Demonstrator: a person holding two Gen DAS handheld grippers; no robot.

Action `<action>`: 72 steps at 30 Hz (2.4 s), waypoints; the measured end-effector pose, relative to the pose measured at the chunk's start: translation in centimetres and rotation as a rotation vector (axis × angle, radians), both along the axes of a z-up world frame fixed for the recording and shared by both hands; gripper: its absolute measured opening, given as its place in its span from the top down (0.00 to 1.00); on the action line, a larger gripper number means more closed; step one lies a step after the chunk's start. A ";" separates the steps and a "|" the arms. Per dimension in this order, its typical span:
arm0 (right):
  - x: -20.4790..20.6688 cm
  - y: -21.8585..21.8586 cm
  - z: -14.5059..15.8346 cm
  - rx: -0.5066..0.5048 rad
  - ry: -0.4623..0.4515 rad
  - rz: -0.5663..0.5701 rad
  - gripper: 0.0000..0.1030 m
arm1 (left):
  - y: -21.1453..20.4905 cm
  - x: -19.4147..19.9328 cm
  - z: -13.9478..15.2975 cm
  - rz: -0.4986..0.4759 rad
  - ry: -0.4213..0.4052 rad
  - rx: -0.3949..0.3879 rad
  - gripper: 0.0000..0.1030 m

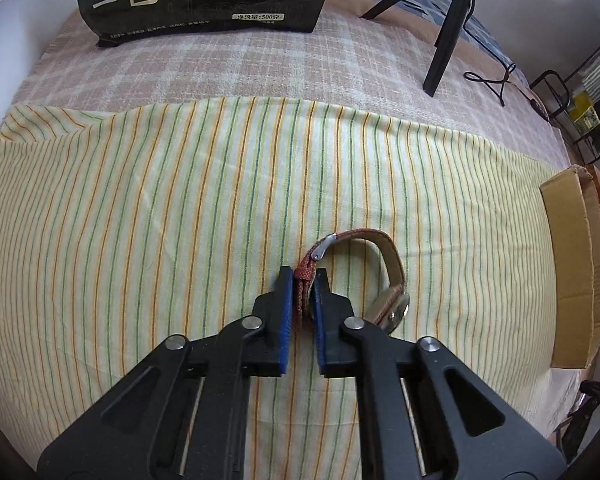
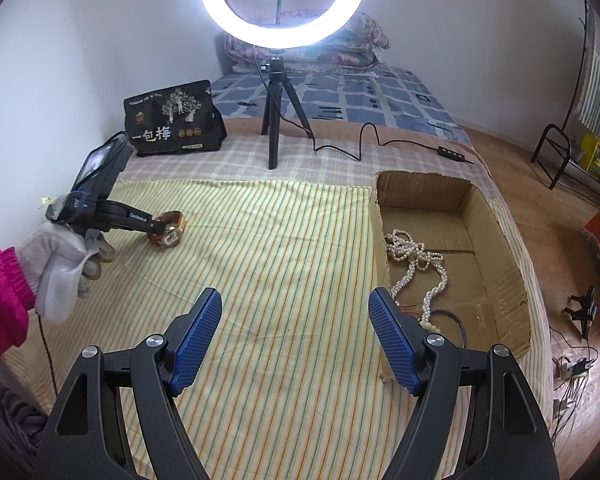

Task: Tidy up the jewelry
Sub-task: 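Close the left tool on the watch strap and lift the watch, then carry the watch with the left tool into the box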

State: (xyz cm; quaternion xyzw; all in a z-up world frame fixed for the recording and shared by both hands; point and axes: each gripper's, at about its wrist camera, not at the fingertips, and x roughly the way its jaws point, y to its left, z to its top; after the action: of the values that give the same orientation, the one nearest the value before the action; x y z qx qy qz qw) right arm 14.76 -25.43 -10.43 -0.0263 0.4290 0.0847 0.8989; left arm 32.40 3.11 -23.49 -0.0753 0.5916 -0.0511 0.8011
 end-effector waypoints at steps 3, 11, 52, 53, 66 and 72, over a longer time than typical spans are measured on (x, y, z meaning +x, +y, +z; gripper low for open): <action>0.0 0.0 0.0 -0.014 -0.001 0.001 0.26 | 0.1 -0.1 0.1 0.000 -0.008 -0.004 0.93; -0.2 0.1 -0.1 -0.048 -0.003 -0.006 0.26 | 0.1 -0.9 1.9 -0.002 -0.049 -0.030 0.93; -2.1 -8.0 0.9 -0.050 0.011 -0.232 0.22 | -25.4 -4.6 11.9 -0.406 -0.249 -0.119 0.93; -2.2 -8.4 0.9 -0.044 0.013 -0.243 0.22 | -26.2 -4.6 11.9 -0.415 -0.252 -0.114 0.93; -2.8 -12.6 2.0 -0.017 -0.004 -0.347 0.22 | -34.6 -2.5 8.9 -0.451 -0.198 -0.099 0.93; -2.7 -12.9 2.1 -0.025 -0.002 -0.353 0.22 | -37.1 -1.8 6.8 -0.453 -0.161 -0.093 0.93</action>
State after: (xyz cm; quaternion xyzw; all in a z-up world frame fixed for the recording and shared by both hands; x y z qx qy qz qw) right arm 12.03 -38.29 -8.36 0.0381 0.4272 -0.0797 0.8998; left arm 30.63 -33.98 -16.65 0.0268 0.5248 -0.2621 0.8094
